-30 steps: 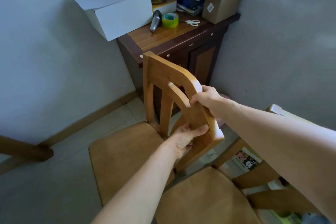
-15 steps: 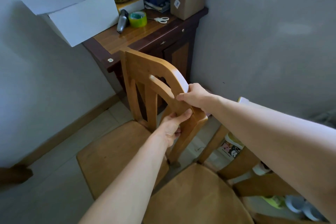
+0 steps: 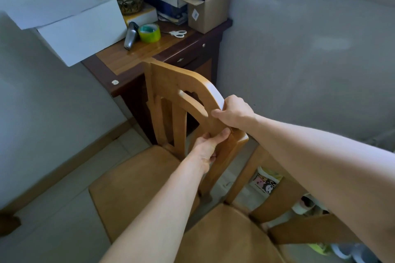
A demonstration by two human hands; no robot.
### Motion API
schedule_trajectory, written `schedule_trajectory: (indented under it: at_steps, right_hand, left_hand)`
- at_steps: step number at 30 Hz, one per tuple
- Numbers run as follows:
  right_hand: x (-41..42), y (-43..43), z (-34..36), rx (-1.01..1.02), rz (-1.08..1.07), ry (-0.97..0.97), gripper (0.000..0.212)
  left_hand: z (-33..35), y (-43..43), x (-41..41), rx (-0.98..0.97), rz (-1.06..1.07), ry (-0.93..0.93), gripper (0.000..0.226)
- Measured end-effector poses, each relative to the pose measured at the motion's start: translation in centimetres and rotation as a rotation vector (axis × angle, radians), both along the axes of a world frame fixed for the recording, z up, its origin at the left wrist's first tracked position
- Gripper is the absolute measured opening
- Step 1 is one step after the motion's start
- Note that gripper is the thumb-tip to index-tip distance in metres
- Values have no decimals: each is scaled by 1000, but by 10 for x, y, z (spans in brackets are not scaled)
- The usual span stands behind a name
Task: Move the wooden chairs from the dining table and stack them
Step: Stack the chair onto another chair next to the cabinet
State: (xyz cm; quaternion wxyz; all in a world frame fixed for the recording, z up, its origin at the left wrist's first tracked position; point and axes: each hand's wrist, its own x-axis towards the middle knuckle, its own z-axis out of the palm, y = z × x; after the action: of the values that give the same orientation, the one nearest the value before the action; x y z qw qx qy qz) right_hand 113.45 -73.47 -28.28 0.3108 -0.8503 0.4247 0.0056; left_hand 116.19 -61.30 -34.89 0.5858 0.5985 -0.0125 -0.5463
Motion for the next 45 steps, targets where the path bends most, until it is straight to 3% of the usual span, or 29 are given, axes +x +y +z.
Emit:
schedule_trajectory:
  at_steps: [8, 16, 21, 25, 27, 30, 32, 36, 40, 45]
  right_hand:
    - [-20, -39, 11, 290, 23, 55, 43]
    - [-41, -46, 6, 402, -46, 45, 58]
    - [-52, -48, 9, 363, -37, 59, 58]
    - [-59, -47, 10, 394, -7, 44, 59]
    - [-64, -46, 10, 421, 11, 30, 59]
    - [-75, -49, 14, 455, 58, 67, 62]
    - [-84, -51, 18, 452, 127, 136, 64]
    - [-95, -49, 24, 290, 310, 300, 57]
    - [-97, -41, 19, 133, 387, 230, 16]
    - [-98, -41, 21, 26, 391, 197, 23]
  left_hand:
    - [2, -35, -1, 20, 29, 7, 74]
    - [6, -59, -8, -13, 42, 11, 95]
    - [10, -66, -15, 6, 7, -19, 126]
    - [11, -64, -15, 27, -45, -54, 110]
    - [11, -62, -23, 73, -56, -153, 90]
    - [4, -52, -46, 91, -25, -461, 51]
    - [-3, -42, -61, 53, -89, -679, 61]
    - [-4, -38, -81, 102, -252, -914, 114]
    - [1, -44, -89, 92, -163, -1029, 109]
    - [2, -46, -87, 119, -180, -1087, 103]
